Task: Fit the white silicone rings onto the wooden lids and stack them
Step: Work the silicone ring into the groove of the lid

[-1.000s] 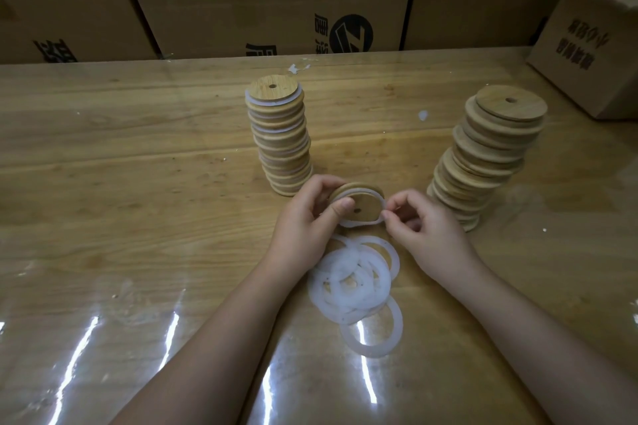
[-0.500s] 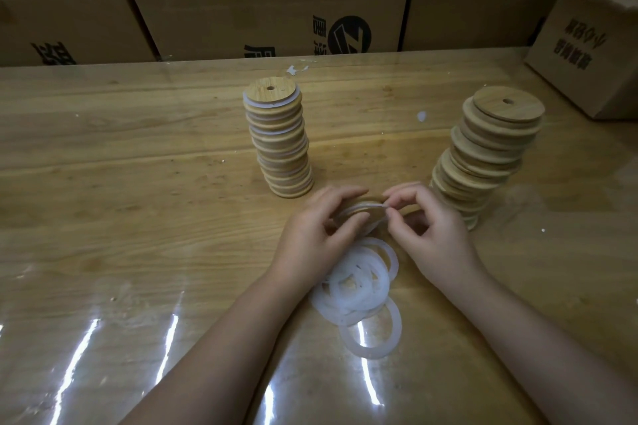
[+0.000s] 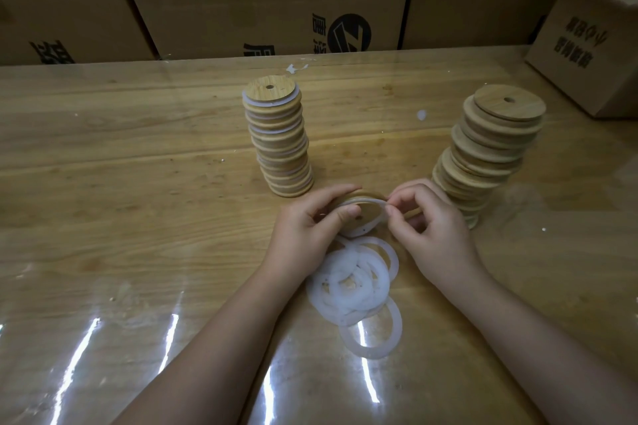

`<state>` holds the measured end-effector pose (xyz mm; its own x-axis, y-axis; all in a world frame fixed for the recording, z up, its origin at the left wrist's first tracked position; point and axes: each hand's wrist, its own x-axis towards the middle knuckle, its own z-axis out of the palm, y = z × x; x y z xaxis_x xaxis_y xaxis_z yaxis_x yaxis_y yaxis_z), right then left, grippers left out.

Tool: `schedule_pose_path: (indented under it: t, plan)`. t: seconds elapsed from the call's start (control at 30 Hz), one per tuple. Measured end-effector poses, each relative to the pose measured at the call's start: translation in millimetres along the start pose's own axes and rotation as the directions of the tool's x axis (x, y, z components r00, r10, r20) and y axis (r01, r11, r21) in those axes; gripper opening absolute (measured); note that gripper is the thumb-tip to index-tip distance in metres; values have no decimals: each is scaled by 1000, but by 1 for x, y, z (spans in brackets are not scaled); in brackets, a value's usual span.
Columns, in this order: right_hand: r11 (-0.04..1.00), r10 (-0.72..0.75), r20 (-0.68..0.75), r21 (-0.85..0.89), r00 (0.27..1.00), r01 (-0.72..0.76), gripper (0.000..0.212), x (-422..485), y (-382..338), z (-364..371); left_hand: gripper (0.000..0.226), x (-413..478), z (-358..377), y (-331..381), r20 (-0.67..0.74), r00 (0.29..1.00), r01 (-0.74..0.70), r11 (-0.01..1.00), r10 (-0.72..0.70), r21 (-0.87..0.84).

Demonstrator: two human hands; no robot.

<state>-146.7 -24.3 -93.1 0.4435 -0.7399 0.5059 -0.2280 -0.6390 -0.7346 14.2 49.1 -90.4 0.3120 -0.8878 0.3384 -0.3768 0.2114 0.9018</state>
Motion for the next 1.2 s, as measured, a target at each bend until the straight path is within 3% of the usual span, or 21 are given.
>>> schedule_pose_path:
  t: [0.37, 0.6, 0.77, 1.2]
  plan:
    - [977, -62, 32, -202, 998, 67, 6, -1, -2, 0, 27, 1, 0, 2, 0, 999, 37, 998, -38, -59]
    - [997, 81, 82, -25, 993, -80, 14, 1, -2, -1, 23, 1, 0, 2, -2, 999, 32, 999, -32, -33]
    - [982, 179, 121, 40, 976, -185, 6, 1, 0, 0, 20, 0, -1, 1, 23, 997, 80, 994, -78, -79]
    - [994, 73, 14, 78, 997, -74, 6, 0, -4, -1, 25, -1, 1, 5, 6, 999, 37, 999, -37, 13]
